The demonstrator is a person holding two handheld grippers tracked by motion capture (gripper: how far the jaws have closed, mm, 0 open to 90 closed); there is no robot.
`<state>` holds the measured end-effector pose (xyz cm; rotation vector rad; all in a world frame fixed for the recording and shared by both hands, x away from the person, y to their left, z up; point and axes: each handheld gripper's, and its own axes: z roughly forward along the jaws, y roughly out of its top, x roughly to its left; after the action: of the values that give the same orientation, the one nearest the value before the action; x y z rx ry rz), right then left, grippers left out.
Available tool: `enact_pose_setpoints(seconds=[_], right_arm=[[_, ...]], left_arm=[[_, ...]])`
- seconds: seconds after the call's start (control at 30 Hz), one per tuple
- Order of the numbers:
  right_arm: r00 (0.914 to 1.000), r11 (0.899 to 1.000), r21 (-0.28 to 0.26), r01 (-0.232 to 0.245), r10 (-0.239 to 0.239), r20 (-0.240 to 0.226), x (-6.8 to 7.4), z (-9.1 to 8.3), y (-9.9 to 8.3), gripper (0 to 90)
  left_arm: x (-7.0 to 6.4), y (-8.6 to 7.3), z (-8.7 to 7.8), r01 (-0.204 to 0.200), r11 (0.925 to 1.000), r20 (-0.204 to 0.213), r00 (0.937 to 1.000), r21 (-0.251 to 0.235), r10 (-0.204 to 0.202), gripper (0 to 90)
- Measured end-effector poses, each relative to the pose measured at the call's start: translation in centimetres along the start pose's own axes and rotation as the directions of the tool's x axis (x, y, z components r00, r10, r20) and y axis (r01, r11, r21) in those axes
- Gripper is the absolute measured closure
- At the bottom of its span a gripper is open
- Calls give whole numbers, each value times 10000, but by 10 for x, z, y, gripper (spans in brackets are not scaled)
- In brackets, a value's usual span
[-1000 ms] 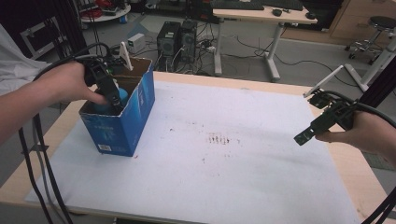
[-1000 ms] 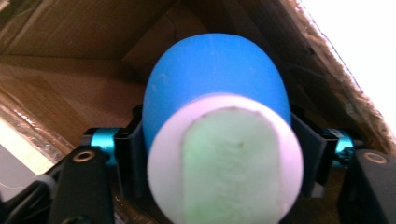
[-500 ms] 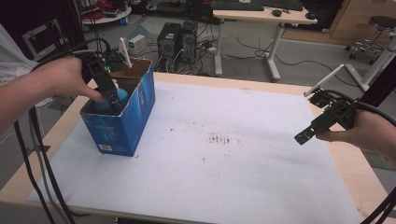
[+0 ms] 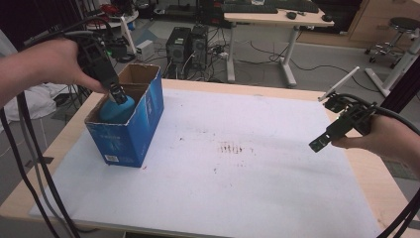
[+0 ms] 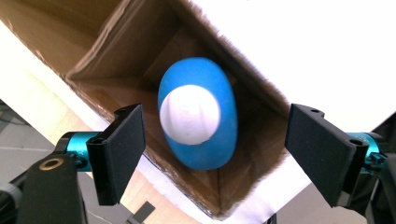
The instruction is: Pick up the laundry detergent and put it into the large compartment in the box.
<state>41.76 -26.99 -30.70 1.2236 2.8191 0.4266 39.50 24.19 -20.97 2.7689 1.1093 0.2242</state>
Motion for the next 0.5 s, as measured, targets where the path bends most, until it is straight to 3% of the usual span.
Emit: enact_pose_setpoints(seconds=[0.3, 0.5], right_arm=[[10000, 10000, -57, -54, 54, 77, -1, -6, -2, 133], [9997, 9999, -95, -92, 94, 212, 0, -13, -5, 134]], left_arm=[[-28, 25, -10, -843, 9962, 203, 9962, -208, 847, 204], [-50, 45, -10, -1569, 9866, 399, 9865, -452, 1588, 204]])
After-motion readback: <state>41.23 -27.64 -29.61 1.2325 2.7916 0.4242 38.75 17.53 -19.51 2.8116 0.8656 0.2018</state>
